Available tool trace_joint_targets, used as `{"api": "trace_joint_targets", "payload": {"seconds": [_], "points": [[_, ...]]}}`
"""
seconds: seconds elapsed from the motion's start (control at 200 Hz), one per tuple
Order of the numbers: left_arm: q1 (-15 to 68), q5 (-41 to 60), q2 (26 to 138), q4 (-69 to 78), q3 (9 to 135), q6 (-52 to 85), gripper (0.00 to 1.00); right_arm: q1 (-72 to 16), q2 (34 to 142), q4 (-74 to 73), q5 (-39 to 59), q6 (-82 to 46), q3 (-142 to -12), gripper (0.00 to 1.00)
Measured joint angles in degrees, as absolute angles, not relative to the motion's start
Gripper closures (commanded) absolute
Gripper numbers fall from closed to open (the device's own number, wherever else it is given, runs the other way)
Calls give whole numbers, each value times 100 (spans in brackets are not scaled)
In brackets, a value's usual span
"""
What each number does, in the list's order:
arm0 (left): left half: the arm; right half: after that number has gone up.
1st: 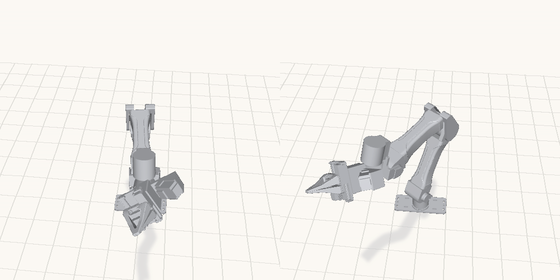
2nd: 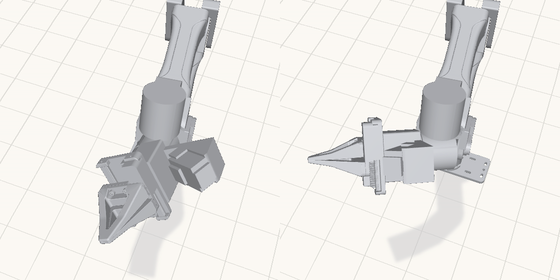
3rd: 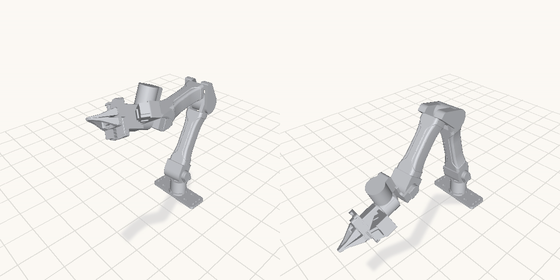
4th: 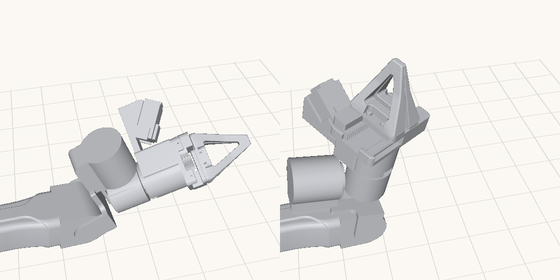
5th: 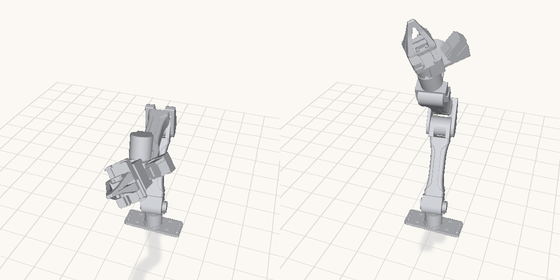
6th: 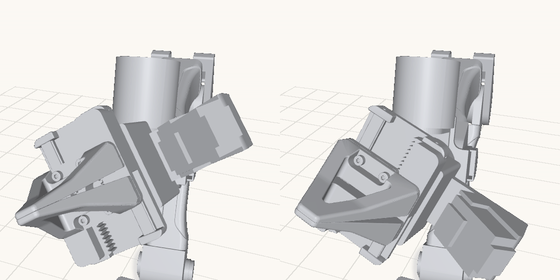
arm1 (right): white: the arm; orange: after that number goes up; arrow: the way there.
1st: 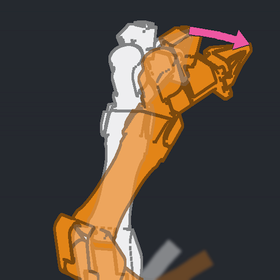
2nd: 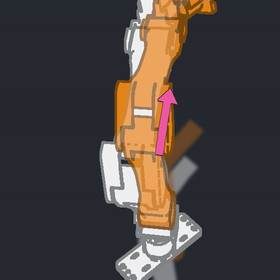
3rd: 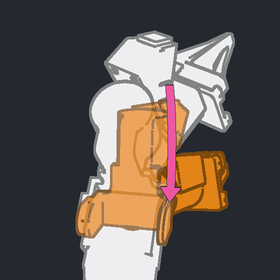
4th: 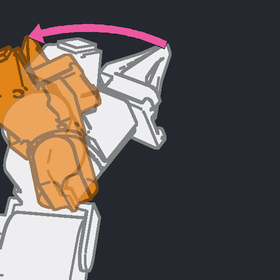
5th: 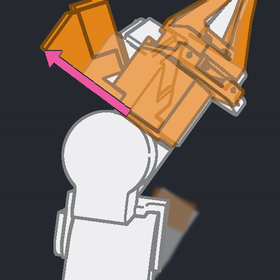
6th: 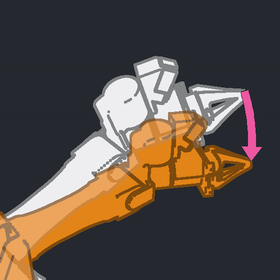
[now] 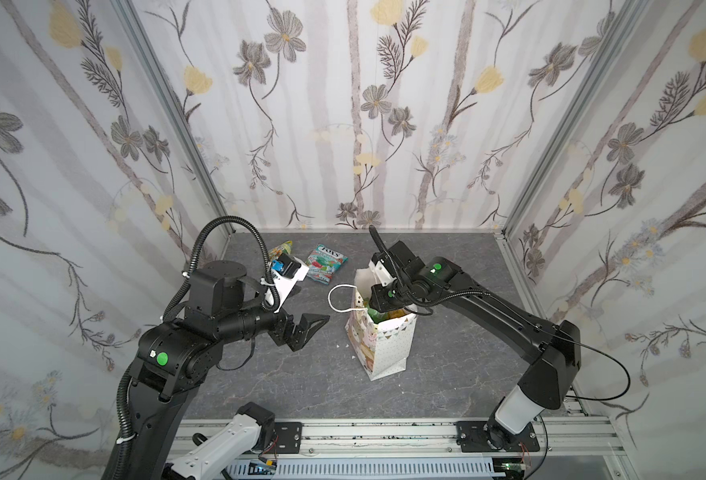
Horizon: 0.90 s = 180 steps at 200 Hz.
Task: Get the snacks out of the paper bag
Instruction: 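Lower the right gripper into the bag while the left gripper moves toward the bag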
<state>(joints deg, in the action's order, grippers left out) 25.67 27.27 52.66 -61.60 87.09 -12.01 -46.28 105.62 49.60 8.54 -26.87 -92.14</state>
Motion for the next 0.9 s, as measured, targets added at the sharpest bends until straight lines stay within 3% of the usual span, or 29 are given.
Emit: {"api": "trace_joint_targets", "payload": {"seconds": [0.734,0.899], "points": [[2582,2552,5301,-6230,8683,-1219,0,-4932,11513,5290,626,-2580,-9209,28],[2585,2526,5231,-6217,8549,-1199,0,-4963,11721,5175,725,-2493,-9144,24]]}}
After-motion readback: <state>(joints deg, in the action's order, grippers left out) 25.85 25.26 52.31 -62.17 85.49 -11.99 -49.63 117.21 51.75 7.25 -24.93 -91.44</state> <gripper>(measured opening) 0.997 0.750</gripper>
